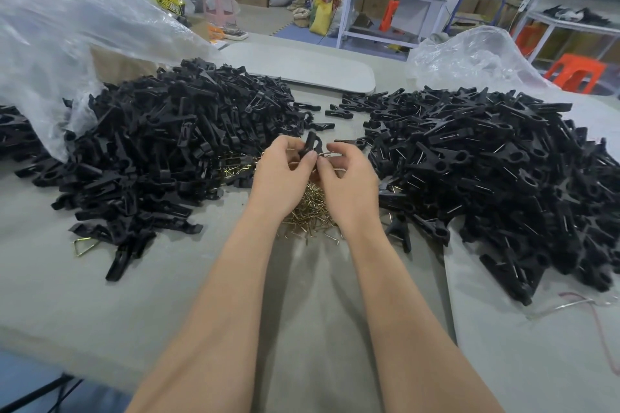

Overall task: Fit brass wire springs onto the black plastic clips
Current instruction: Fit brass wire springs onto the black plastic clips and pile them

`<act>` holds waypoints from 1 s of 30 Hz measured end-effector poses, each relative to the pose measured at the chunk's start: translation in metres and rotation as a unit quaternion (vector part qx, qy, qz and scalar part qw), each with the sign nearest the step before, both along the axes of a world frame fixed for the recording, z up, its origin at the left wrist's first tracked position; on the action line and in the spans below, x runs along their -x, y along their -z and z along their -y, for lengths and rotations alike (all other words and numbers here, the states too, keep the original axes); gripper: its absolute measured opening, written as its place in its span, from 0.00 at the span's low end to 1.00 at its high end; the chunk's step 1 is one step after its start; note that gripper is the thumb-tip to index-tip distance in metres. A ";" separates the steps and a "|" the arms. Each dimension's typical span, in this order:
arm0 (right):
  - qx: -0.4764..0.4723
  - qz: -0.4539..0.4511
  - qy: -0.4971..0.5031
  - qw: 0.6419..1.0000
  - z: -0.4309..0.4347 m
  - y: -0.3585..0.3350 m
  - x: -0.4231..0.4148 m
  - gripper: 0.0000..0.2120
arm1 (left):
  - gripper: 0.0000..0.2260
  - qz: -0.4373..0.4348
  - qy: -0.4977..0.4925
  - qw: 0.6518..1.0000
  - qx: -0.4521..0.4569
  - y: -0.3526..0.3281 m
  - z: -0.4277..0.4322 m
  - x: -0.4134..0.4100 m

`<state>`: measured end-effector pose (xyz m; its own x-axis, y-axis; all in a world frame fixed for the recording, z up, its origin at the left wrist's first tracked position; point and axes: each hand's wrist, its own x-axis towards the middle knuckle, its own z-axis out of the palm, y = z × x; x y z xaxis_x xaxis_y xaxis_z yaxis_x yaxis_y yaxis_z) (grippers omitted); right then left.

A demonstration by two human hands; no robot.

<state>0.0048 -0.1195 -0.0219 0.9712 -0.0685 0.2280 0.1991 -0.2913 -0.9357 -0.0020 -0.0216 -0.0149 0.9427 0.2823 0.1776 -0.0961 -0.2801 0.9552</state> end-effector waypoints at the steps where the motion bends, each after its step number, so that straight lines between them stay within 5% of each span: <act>1: 0.019 0.010 0.007 1.000 0.002 0.000 0.000 0.12 | 0.05 -0.001 0.005 1.000 0.005 0.000 0.000 0.001; 21: 0.129 0.010 -0.002 0.992 0.009 -0.006 0.000 0.15 | 0.05 0.054 -0.027 0.984 -0.165 0.012 0.003 -0.004; 30: 0.046 -0.025 -0.021 0.998 0.018 -0.010 0.000 0.11 | 0.04 0.056 -0.015 0.985 -0.164 0.010 0.000 -0.002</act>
<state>0.0049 -0.1379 -0.0120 0.9831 -0.0081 0.1830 0.1672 -0.3687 -0.9144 -0.0002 -0.0220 -0.0252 0.9038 0.2205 0.3668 -0.1830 -0.5757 0.7969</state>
